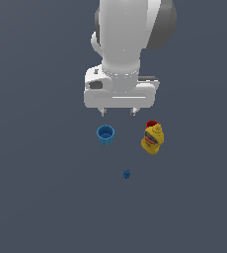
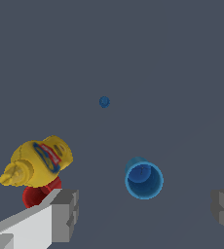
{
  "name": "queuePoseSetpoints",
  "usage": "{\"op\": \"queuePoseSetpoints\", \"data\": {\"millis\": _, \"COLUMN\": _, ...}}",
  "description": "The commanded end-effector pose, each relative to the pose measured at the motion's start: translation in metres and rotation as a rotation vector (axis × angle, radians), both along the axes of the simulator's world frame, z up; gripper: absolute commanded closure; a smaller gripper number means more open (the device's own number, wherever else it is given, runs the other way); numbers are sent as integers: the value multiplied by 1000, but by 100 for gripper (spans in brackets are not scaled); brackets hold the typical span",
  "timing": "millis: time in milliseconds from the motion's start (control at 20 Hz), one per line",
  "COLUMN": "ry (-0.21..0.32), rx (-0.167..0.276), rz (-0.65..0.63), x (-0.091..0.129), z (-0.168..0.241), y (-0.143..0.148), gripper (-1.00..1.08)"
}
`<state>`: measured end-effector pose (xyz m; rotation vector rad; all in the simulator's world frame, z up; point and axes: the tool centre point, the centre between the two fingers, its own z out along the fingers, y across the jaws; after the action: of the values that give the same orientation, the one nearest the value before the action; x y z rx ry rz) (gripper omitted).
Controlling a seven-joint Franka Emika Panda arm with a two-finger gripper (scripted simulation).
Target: Pick up a designated object from a clutter of objects.
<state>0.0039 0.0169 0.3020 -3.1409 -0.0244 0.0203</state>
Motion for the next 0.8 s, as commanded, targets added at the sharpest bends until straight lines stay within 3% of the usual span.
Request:
{"op": "queuePoseSetpoints", "data": {"millis": 0, "ry": 0, "rx": 0, "rz": 0, "x": 0, "z": 0, "y": 0, "gripper": -20}}
{"op": "queuePoseSetpoints", "data": {"millis": 750, "ry": 5, "rx": 34, "rz": 30, "x": -2, "z": -8, "y": 11, "gripper": -20}}
